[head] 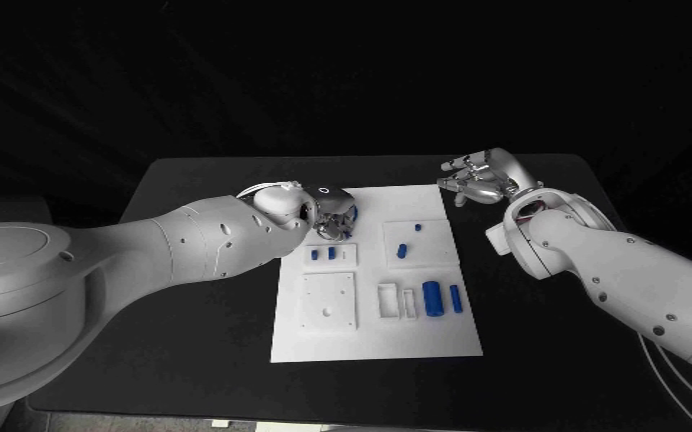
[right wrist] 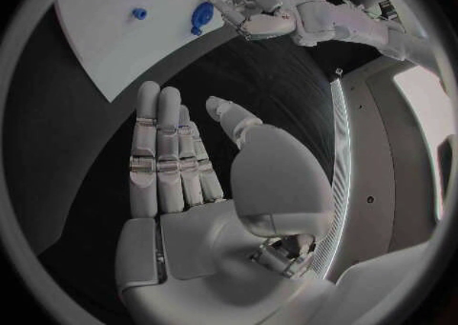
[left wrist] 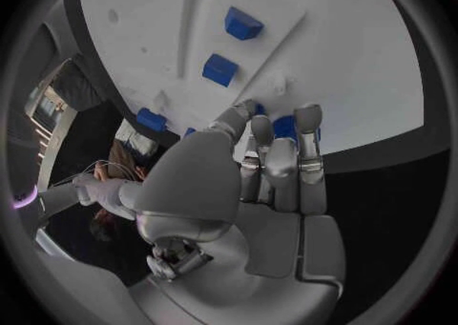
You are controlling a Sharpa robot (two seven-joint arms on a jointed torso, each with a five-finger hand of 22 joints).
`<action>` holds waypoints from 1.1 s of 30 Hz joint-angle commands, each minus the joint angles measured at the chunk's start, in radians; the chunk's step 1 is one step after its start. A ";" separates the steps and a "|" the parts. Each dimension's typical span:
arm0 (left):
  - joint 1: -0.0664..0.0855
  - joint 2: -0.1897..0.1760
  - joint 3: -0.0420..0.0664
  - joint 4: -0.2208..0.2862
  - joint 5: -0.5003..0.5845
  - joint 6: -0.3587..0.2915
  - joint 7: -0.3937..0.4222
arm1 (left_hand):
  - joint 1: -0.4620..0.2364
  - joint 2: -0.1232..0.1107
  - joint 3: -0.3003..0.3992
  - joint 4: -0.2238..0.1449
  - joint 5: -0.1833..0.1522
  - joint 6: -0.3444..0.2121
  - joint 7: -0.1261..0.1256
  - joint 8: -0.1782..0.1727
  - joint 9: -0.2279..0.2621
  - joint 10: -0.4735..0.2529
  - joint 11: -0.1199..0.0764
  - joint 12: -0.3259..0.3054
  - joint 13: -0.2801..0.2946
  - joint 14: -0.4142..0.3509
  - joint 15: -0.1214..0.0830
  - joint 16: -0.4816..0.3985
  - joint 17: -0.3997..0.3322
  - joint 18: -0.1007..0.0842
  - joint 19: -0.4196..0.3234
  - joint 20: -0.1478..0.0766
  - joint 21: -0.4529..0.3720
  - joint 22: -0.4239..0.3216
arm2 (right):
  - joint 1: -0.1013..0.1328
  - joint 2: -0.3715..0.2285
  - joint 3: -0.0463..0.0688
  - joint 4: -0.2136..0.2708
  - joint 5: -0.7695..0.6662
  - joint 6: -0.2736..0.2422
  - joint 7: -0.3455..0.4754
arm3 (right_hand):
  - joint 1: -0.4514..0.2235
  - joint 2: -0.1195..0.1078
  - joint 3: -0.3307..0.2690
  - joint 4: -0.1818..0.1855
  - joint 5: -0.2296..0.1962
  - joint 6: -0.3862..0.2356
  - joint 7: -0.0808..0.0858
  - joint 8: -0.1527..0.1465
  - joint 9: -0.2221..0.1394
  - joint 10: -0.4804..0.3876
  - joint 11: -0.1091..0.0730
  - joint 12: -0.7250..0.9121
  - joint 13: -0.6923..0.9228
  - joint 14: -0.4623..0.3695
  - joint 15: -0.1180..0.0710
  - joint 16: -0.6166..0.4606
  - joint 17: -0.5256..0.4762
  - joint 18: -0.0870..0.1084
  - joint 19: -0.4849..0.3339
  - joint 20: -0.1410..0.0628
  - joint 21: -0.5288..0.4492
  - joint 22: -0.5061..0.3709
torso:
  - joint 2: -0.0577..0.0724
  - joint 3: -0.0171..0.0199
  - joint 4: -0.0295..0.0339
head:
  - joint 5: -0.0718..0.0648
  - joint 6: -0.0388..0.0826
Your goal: Assemble the parts on the task board
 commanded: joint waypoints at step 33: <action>0.021 -0.199 0.118 0.256 0.863 -0.150 0.163 | -0.007 -0.010 -0.032 -0.035 -0.013 0.011 -0.001 0.005 0.002 0.011 -0.003 -0.012 0.014 0.014 -0.010 -0.023 0.015 0.008 0.014 -0.012 0.003 0.018 | -0.001 -0.015 0.000 0.052 0.229 0.124 0.015 | -0.025 0.034 -0.038 -0.018 0.002 0.073 -0.038 0.002 0.001 0.178 -0.077 0.118 0.111 0.105 -0.053 0.126 0.112 -0.012 0.105 -0.058 0.090 0.070 | -0.002 -0.0033 0.0027 | -0.008 0.057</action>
